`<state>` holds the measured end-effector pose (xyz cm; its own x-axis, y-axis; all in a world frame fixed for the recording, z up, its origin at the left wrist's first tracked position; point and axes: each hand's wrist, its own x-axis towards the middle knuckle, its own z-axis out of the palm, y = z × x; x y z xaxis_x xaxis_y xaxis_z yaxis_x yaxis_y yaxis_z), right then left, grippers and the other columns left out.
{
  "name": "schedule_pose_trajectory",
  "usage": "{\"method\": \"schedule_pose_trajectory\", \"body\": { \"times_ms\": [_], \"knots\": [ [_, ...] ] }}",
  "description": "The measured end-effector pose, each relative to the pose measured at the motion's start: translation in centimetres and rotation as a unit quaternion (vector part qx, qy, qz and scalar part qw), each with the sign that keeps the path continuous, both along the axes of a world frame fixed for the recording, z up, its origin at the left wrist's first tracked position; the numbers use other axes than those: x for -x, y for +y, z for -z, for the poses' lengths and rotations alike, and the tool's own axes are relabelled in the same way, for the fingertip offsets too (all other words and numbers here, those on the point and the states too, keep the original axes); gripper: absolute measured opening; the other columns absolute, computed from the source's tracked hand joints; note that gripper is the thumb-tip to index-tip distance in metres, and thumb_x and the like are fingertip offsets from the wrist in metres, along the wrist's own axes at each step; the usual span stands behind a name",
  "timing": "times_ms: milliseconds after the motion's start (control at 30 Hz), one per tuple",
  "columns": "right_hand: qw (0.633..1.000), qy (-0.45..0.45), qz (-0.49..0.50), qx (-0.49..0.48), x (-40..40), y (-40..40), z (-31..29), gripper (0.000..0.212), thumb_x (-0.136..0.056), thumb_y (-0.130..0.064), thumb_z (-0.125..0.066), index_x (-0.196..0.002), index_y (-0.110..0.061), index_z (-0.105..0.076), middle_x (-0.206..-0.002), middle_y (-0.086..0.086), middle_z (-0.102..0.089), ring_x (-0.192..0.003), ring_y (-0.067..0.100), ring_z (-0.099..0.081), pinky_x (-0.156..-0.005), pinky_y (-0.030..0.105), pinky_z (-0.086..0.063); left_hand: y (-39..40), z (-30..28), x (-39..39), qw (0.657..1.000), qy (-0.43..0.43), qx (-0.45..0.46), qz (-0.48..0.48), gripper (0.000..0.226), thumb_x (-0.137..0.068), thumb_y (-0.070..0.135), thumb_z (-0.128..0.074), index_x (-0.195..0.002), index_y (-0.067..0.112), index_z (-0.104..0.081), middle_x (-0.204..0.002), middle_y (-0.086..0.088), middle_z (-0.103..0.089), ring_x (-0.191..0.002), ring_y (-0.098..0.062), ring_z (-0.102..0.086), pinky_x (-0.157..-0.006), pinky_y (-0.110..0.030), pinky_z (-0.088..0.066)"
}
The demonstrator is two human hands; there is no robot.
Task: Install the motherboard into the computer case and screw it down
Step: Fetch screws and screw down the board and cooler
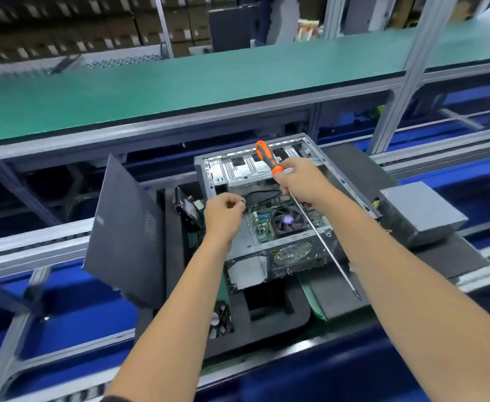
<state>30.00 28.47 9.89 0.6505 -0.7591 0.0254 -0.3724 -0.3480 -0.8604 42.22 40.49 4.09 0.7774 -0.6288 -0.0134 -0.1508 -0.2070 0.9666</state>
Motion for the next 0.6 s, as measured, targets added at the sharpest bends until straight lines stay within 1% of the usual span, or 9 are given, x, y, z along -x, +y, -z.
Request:
{"method": "schedule_pose_trajectory", "body": {
  "times_ms": [67,133,233,333,400,467,500,567,600],
  "knots": [
    [1.0,0.007,0.006,-0.002,0.6,-1.8,0.1,0.011,-0.091,-0.017,-0.053,-0.099,-0.018,-0.06,-0.053,-0.001,-0.057,-0.045,0.008,-0.048,-0.049,0.022,-0.038,-1.9,0.2,0.9,1.0,0.002,-0.008,0.016,0.026,-0.086,0.0,-0.058,-0.071,0.021,-0.063,-0.075,0.003,-0.062,-0.067,-0.008,-0.055,-0.059,-0.018,-0.042],
    [1.0,0.009,0.013,-0.005,1.3,-4.1,0.2,0.016,-0.091,-0.017,-0.053,-0.105,-0.015,-0.06,-0.056,0.0,-0.057,-0.049,0.012,-0.049,-0.052,0.024,-0.039,-4.1,0.5,1.8,1.0,0.0,-0.019,0.023,0.025,-0.086,0.001,-0.059,-0.07,0.019,-0.063,-0.073,0.002,-0.062,-0.067,-0.011,-0.054,-0.06,-0.021,-0.043],
    [1.0,0.01,0.02,0.0,2.6,-8.0,0.9,0.012,-0.093,-0.021,-0.052,-0.103,-0.019,-0.059,-0.056,-0.001,-0.058,-0.043,0.005,-0.047,-0.048,0.023,-0.038,-8.1,0.7,3.1,0.999,-0.029,-0.038,0.025,0.021,-0.086,0.003,-0.06,-0.072,0.018,-0.064,-0.07,0.005,-0.061,-0.063,-0.007,-0.053,-0.058,-0.019,-0.04],
    [1.0,0.002,0.013,0.003,4.1,-12.5,1.7,0.005,-0.093,-0.019,-0.052,-0.095,-0.023,-0.056,-0.057,0.001,-0.058,-0.048,0.01,-0.048,-0.052,0.023,-0.04,-12.9,1.0,5.1,0.997,-0.056,-0.048,0.036,0.021,-0.085,0.004,-0.06,-0.07,0.018,-0.063,-0.065,0.007,-0.058,-0.06,-0.007,-0.051,-0.057,-0.02,-0.038],
    [1.0,0.011,0.013,0.003,5.2,-16.0,2.2,0.007,-0.092,-0.018,-0.052,-0.093,-0.015,-0.058,-0.06,0.004,-0.058,-0.052,0.013,-0.05,-0.055,0.025,-0.041,-16.4,1.2,6.8,0.996,-0.062,-0.053,0.042,0.027,-0.086,0.004,-0.06,-0.066,0.022,-0.061,-0.063,0.008,-0.058,-0.059,-0.006,-0.051,-0.055,-0.018,-0.039],
    [1.0,0.025,0.013,0.001,6.3,-19.3,2.7,0.017,-0.092,-0.019,-0.052,-0.095,-0.004,-0.059,-0.064,0.008,-0.058,-0.059,0.018,-0.051,-0.062,0.03,-0.041,-19.6,1.3,8.6,0.994,-0.069,-0.063,0.056,0.031,-0.086,0.004,-0.06,-0.064,0.025,-0.059,-0.063,0.008,-0.059,-0.058,-0.006,-0.052,-0.055,-0.018,-0.04],
    [0.999,0.031,0.014,-0.001,6.9,-20.8,3.0,0.02,-0.092,-0.019,-0.052,-0.096,-0.001,-0.059,-0.064,0.008,-0.059,-0.06,0.019,-0.051,-0.063,0.031,-0.041,-21.1,1.3,9.4,0.993,-0.077,-0.07,0.061,0.03,-0.086,0.004,-0.06,-0.064,0.024,-0.059,-0.064,0.007,-0.059,-0.059,-0.006,-0.053,-0.053,-0.015,-0.041],
    [0.999,0.04,0.009,-0.007,7.8,-23.1,3.5,0.021,-0.093,-0.021,-0.052,-0.097,-0.002,-0.06,-0.058,0.003,-0.06,-0.057,0.017,-0.052,-0.064,0.031,-0.043,-23.7,1.4,10.8,0.99,-0.097,-0.078,0.065,0.024,-0.085,0.002,-0.06,-0.067,0.019,-0.06,-0.066,0.006,-0.059,-0.061,-0.008,-0.054,-0.051,-0.011,-0.039],
    [0.999,0.044,0.009,-0.01,8.2,-24.1,3.8,0.021,-0.093,-0.021,-0.052,-0.098,-0.003,-0.061,-0.056,0.001,-0.06,-0.056,0.016,-0.053,-0.063,0.032,-0.045,-24.8,1.4,11.4,0.989,-0.111,-0.078,0.068,0.022,-0.084,0.0,-0.059,-0.07,0.017,-0.061,-0.068,0.005,-0.06,-0.064,-0.01,-0.054,-0.053,-0.013,-0.038]
  ]
}}
